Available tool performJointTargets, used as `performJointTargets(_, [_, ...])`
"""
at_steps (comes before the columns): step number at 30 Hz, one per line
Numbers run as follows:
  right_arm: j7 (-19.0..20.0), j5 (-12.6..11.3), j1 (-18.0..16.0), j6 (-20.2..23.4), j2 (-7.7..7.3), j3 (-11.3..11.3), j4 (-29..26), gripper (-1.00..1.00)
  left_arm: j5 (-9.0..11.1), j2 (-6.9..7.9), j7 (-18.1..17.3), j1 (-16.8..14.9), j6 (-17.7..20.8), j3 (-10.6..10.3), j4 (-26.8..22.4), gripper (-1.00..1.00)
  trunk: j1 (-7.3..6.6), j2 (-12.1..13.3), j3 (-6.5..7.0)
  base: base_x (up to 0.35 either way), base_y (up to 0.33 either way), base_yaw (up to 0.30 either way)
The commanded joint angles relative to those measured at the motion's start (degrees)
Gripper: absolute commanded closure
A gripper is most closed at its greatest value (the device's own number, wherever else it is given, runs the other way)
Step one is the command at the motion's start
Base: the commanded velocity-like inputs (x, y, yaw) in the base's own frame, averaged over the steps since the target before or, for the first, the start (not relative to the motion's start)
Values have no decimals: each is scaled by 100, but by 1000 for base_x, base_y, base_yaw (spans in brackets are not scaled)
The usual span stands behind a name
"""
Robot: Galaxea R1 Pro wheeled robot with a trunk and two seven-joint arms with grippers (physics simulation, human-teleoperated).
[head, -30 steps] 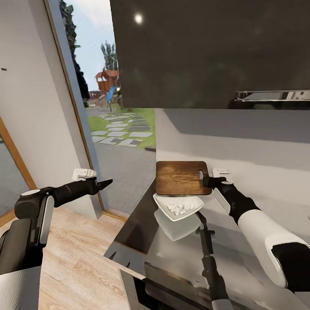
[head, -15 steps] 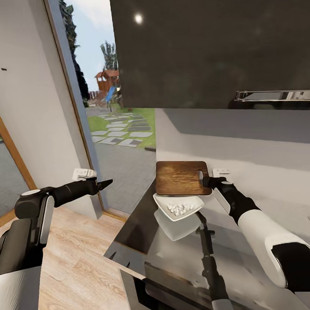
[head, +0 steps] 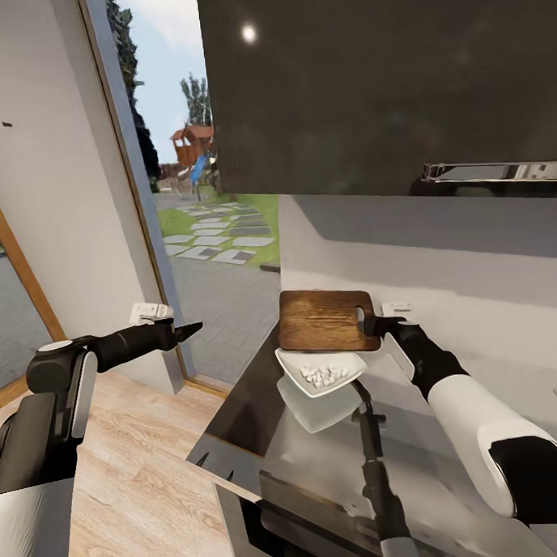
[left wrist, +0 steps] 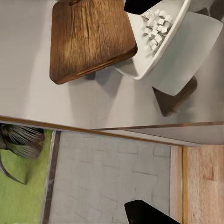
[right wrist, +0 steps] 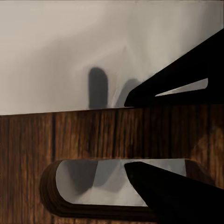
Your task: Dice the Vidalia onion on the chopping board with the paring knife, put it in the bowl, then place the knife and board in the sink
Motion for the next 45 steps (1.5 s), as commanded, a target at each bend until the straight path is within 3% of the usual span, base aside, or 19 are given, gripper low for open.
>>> performJointTargets(1, [-43, -55, -5, 420, -8, 39, -157, 100, 0, -1, -23, -6, 41, 5, -3, -100, 1, -6, -8, 0, 0, 0])
performJointTargets(7, [-38, -55, -5, 2461, -8, 31, -1031, 100, 0, -1, -23, -6, 41, 2, -3, -100, 1, -6, -8, 0, 0, 0])
performJointTargets(15, [-44, -63, -5, 3531, -8, 14, -1301, 100, 0, -1, -23, -6, 40, 2, -3, -100, 1, -6, -8, -18, -16, 0])
performJointTargets(17, [-44, -68, -5, 3749, -8, -99, -1333, 100, 0, -1, -23, -6, 40, 0, -3, -100, 1, -6, -8, -153, -138, 0])
performJointTargets(24, [-44, -87, -5, 3904, -7, -553, -1393, 100, 0, -1, -23, -6, 37, -2, -3, -100, 1, -6, -8, -186, -195, -3])
performJointTargets(34, [-44, -91, -5, 3926, -6, -654, -1512, 100, 0, -1, -23, -6, 39, 1, -3, -100, 1, -6, -8, -45, -205, -207])
performJointTargets(40, [-44, -95, -5, 3928, -4, -930, -1517, 100, 0, -1, -23, -6, 39, 2, -3, -100, 1, -6, -8, -2, -66, -284])
performJointTargets(45, [-44, -97, -5, 3929, -3, -1002, -1517, 100, 0, -1, -23, -6, 41, 0, -3, -100, 1, -6, -8, 0, -9, -288])
